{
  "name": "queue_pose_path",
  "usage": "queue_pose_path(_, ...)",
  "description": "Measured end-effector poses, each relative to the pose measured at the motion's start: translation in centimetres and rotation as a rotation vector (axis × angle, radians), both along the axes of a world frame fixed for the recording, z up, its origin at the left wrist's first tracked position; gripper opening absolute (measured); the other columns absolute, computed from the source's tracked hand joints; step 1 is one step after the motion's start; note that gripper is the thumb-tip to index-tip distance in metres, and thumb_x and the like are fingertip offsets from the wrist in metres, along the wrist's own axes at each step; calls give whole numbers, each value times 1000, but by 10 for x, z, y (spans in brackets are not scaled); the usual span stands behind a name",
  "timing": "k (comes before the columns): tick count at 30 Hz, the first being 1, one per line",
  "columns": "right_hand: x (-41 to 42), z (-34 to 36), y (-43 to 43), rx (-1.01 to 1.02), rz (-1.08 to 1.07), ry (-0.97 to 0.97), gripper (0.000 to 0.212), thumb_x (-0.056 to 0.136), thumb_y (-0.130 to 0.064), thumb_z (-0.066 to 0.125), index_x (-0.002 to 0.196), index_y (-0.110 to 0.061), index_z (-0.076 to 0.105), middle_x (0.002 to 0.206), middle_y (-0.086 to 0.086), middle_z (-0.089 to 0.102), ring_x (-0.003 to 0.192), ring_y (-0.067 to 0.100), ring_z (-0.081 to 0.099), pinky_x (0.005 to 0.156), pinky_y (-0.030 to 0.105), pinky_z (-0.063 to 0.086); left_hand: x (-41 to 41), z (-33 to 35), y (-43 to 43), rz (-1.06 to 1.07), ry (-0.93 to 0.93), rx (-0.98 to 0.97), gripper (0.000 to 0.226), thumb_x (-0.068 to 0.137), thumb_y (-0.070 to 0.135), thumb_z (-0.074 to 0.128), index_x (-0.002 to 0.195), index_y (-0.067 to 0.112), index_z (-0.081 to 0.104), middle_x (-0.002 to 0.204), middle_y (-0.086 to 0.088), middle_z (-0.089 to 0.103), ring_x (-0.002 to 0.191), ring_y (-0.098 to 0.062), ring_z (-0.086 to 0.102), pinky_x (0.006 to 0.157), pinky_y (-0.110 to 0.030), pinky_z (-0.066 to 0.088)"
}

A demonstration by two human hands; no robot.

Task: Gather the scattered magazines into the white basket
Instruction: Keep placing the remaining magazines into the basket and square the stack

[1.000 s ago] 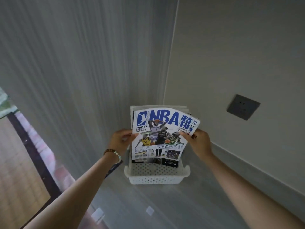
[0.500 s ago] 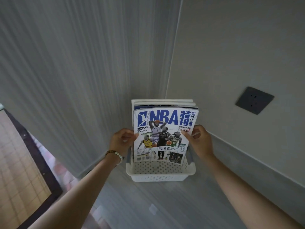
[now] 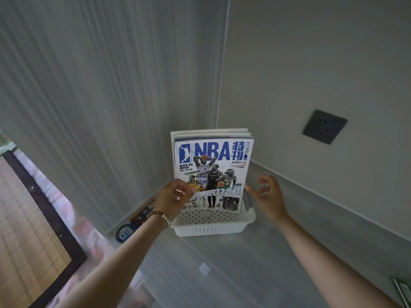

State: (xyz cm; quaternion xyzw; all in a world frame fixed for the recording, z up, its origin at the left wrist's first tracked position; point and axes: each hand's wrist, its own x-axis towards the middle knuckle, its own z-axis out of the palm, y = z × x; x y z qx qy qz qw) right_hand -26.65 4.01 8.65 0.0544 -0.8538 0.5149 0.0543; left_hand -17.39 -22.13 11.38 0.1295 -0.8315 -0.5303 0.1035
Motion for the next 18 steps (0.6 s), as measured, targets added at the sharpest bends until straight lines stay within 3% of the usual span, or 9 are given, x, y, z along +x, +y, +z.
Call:
queue_pose_path(5, 34, -6, 56, -73, -125, -84, 55, 73, -28, 78, 119, -12, 52, 119, -1, 52, 87, 17, 55, 70, 24, 43, -4, 5, 72, -200, -41, -11, 6, 81, 31, 64, 85, 27, 62, 86, 9, 66, 77, -6, 63, 59, -12, 50)
queue_pose_path(10, 81, -8, 174, -104, -308, -120, 54, 74, -12, 77, 121, -6, 52, 128, 10, 53, 88, 21, 55, 62, 9, 44, -20, -2, 177, -353, -135, 8, 32, 79, 39, 64, 104, 19, 60, 103, 0, 66, 89, -16, 62, 82, -30, 51)
queue_pose_path(13, 120, -10, 261, -77, -421, -143, 57, 74, -15, 77, 124, -7, 52, 128, 10, 54, 95, 22, 57, 68, 21, 45, -22, -7, 256, -460, -165, -5, 43, 78, 40, 65, 115, 19, 56, 111, -1, 64, 88, -15, 59, 81, -26, 47)
queue_pose_path(15, 148, -11, 317, -92, -486, -161, 57, 74, -17, 77, 125, -8, 52, 123, 11, 57, 97, 22, 58, 70, 18, 47, -20, -10, 310, -524, -168, -24, 49, 78, 41, 66, 120, 19, 54, 115, -1, 62, 89, -13, 58, 81, -24, 44)
queue_pose_path(18, 195, -15, 400, -48, -553, -215, 55, 76, -26, 75, 124, -15, 50, 119, -2, 55, 111, 20, 55, 85, 29, 45, -8, -17, 396, -634, -188, -36, 54, 78, 43, 64, 124, 18, 51, 121, -2, 60, 96, -15, 58, 82, -22, 42)
